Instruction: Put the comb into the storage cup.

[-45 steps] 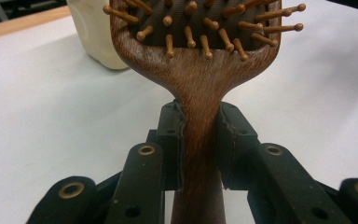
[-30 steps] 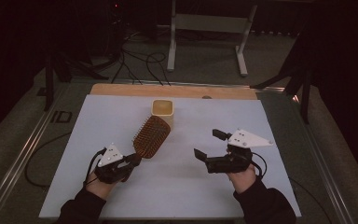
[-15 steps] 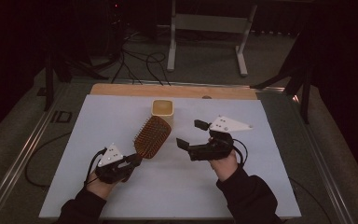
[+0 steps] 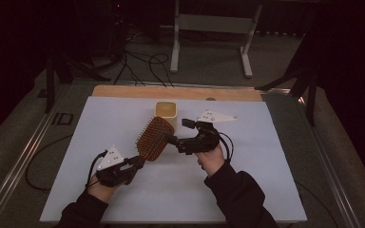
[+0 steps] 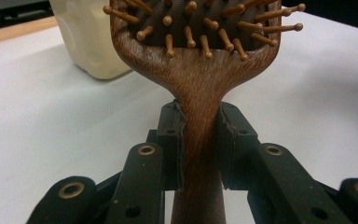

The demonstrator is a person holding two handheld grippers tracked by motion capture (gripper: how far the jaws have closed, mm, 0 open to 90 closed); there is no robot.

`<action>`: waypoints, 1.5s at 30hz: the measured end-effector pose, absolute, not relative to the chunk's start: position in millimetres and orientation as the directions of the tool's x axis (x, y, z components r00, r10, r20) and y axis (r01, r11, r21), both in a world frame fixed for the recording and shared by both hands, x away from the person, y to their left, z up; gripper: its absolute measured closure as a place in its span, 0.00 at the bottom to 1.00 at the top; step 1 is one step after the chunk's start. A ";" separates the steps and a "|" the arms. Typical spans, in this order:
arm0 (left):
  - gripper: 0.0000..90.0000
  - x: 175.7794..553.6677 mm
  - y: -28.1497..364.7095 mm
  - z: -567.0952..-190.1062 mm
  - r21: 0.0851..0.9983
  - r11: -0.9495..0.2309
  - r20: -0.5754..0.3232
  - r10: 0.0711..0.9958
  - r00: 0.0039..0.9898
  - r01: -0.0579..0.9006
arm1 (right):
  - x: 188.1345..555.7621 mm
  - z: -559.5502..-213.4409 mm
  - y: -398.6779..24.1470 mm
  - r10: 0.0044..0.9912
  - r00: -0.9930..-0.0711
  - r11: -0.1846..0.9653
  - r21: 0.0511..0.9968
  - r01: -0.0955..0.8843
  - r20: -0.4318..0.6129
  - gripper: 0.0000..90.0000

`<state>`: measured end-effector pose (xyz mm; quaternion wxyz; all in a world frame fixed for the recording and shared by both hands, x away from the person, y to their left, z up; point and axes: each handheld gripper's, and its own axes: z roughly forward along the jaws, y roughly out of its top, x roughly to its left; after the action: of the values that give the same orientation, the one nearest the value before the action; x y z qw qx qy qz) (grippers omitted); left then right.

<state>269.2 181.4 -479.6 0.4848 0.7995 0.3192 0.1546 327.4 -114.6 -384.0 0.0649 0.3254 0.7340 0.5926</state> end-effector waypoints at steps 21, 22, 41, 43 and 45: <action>0.82 267.8 171.1 -480.2 0.886 -0.324 -0.054 0.640 0.767 0.332 | 344.7 -413.0 -90.2 0.524 -0.607 -0.058 0.737 0.674 0.597 0.17; 0.82 267.8 170.8 -480.3 0.886 -0.323 -0.055 0.640 0.766 0.333 | 345.8 -414.7 -89.8 0.512 -0.602 -0.060 0.724 0.687 0.613 0.19; 0.82 268.5 169.4 -481.1 0.893 -0.311 -0.059 0.636 0.770 0.326 | 342.2 -421.1 -82.1 0.462 -0.560 -0.070 0.657 0.750 0.688 0.53; 0.82 268.3 169.2 -480.9 0.896 -0.308 -0.057 0.636 0.770 0.321 | 341.0 -420.2 -82.3 0.466 -0.554 -0.076 0.656 0.751 0.689 0.54; 0.82 268.2 168.8 -480.7 0.896 -0.307 -0.058 0.636 0.770 0.321 | 340.4 -419.8 -82.3 0.470 -0.555 -0.081 0.659 0.748 0.687 0.55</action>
<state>268.2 168.8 -480.7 0.5055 0.7933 0.3014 0.1558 340.4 -82.3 -419.8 -0.1207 0.4562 0.6672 0.5763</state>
